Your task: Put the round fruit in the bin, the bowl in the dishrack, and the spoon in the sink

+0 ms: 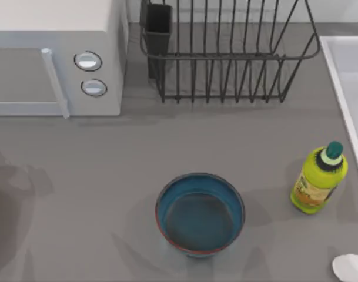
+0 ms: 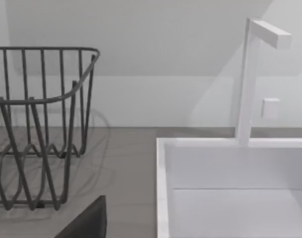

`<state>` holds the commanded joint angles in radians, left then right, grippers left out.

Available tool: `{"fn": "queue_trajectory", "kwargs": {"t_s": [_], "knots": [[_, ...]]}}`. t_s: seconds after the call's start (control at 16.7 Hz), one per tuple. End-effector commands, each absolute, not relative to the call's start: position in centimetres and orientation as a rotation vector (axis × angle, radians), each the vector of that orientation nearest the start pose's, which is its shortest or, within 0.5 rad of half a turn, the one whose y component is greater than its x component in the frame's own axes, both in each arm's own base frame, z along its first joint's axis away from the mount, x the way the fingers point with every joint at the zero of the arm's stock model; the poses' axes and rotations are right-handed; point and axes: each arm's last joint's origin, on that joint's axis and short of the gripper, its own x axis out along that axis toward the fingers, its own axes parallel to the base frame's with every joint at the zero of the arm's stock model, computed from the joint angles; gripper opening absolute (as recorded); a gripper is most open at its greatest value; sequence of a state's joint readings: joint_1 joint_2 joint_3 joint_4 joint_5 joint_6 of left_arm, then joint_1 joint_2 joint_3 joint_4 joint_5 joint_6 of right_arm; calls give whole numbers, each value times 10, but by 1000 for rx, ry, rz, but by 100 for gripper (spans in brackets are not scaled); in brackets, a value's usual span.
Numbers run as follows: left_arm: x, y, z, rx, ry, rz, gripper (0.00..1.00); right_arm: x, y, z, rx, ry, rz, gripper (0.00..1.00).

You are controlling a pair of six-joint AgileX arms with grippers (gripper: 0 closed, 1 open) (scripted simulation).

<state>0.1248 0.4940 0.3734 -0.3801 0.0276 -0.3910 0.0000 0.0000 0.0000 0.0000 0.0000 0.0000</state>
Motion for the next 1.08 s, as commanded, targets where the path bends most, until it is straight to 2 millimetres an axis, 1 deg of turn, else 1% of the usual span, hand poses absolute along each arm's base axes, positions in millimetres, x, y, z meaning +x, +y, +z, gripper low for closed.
{"fn": "queue_trajectory", "kwargs": {"t_s": [0.18, 0.3, 0.42, 0.54, 0.9, 1.08], "knots": [[112, 6, 185, -211, 253, 78, 100, 106, -1, 160, 0, 0, 0, 100], [108, 2, 173, -106, 127, 33, 100, 106, -1, 160, 0, 0, 0, 100], [106, 0, 165, -35, 42, 10, 100, 106, -1, 160, 0, 0, 0, 100], [106, -1, 160, -2, 3, 1, 100, 106, -1, 160, 0, 0, 0, 100], [106, -1, 160, 0, 0, 0, 100, 106, -1, 160, 0, 0, 0, 100], [106, -1, 160, 0, 0, 0, 100, 106, 4, 169, 36, 48, 45, 100]]}}
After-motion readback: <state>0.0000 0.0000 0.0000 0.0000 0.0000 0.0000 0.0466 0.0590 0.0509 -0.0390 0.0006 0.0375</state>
